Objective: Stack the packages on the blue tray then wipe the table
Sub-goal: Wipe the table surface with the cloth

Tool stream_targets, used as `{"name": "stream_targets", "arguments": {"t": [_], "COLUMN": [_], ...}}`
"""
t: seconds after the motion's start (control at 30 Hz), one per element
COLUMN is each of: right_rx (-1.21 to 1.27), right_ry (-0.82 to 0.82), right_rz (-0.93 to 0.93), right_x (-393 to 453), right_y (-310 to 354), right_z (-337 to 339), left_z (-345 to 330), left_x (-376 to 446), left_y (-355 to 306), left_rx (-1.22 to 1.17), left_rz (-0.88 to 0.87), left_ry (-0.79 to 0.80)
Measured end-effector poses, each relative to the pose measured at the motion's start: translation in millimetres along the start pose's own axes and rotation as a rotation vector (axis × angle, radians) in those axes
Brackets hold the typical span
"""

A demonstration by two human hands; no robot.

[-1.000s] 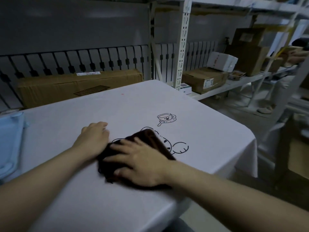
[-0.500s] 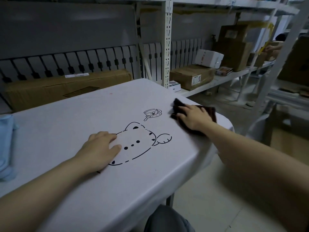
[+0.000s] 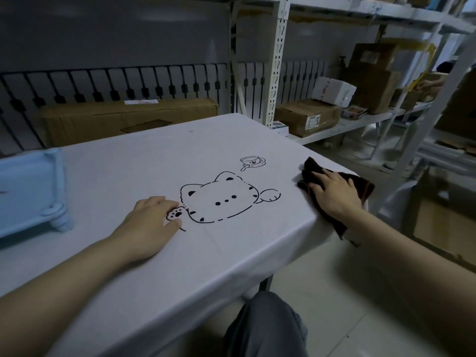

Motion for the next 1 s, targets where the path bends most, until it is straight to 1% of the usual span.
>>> {"name": "stream_targets", "arguments": {"t": [0.1,0.27,0.4,0.5,0.6,0.77,0.83,0.9,1.0], "right_rx": [0.012,0.033,0.086,0.125,0.136,0.156,0.167,0.169,0.143], "right_ry": [-0.003,0.029,0.027,0.04,0.11,0.243,0.287,0.305,0.279], "right_rz": [0.106,0.41,0.623,0.778,0.925,1.153,1.211,1.285,1.42], "right_x": [-22,-78,-117,-137,-153,-175,-182,-192,-197], "right_y": [42,149,224,272,316,384,404,421,422], "right_z": [-7,-24,-42,-52,-57,-63,-64,-66,-67], "left_z": [0,2,14,28,43,60,62,66,71], "left_x": [-10,-31,-51,-68,-86,-117,-126,-138,-152], "left_y": [5,15,36,60,85,129,142,154,168], "left_rx": [-0.016,-0.118,-0.229,-0.299,-0.36,-0.418,-0.451,-0.485,-0.522], "left_rz": [-0.007,0.027,0.068,0.127,0.219,0.344,0.374,0.413,0.461], "left_ry": [-0.02,-0.075,-0.127,-0.155,-0.185,-0.231,-0.241,-0.252,-0.264]}}
Point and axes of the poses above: each hand's wrist, its own x-axis towards the middle knuckle, its own z-axis out of the back of the hand, y = z × x, the point moved 1 cm from there along x, towards the middle knuckle, and after that the axes turned 14 degrees about z, right-handed, at the moved point
